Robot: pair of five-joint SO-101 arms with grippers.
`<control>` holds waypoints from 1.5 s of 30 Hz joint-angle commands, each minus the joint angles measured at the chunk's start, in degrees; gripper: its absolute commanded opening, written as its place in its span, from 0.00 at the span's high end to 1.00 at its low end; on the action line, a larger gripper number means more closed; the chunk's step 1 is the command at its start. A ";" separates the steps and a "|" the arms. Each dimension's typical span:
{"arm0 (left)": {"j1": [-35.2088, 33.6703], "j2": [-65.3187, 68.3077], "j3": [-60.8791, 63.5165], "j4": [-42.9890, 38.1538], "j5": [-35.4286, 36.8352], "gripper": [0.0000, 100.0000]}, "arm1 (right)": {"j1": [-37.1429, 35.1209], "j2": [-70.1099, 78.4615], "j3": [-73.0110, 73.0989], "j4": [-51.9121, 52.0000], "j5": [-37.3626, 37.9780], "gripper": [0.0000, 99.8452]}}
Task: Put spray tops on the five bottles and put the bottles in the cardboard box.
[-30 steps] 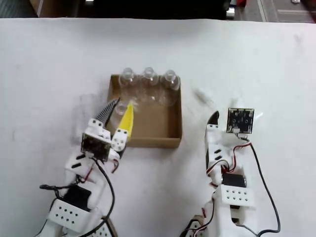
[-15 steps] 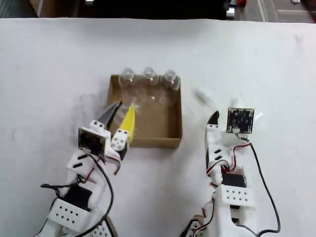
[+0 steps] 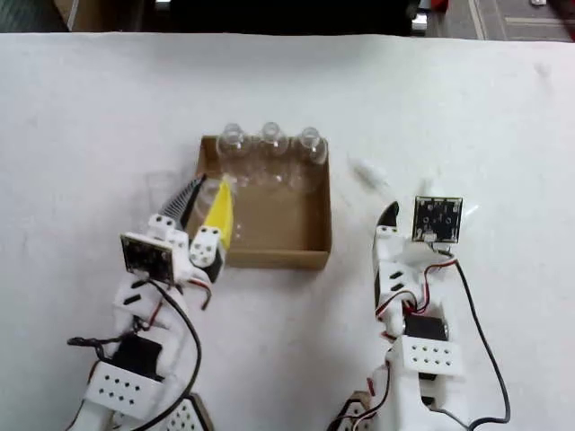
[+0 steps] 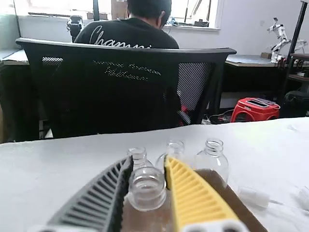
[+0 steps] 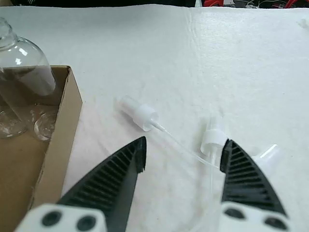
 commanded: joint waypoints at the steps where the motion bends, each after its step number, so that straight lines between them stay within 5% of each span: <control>1: -1.27 0.57 -6.77 3.08 -2.81 0.98 | -0.13 -0.40 -0.35 -1.27 0.88 0.77; 5: -0.48 0.57 -6.59 7.30 -2.02 0.98 | -0.13 -0.40 -0.35 -1.27 0.88 0.77; 14: -0.92 3.03 -3.60 -1.23 -2.64 0.98 | -0.13 -0.40 -0.35 -1.27 0.88 0.77; 22: -0.92 22.90 -22.59 17.14 7.56 0.98 | -0.13 -0.40 -0.26 -1.27 0.88 0.77; 33: -1.45 21.32 -4.75 -8.35 -1.58 0.98 | -0.13 -0.40 -0.26 -1.27 0.88 0.77; 45: -1.01 16.75 -2.81 -3.08 -1.58 0.97 | -0.13 -0.40 -0.26 -1.27 0.88 0.77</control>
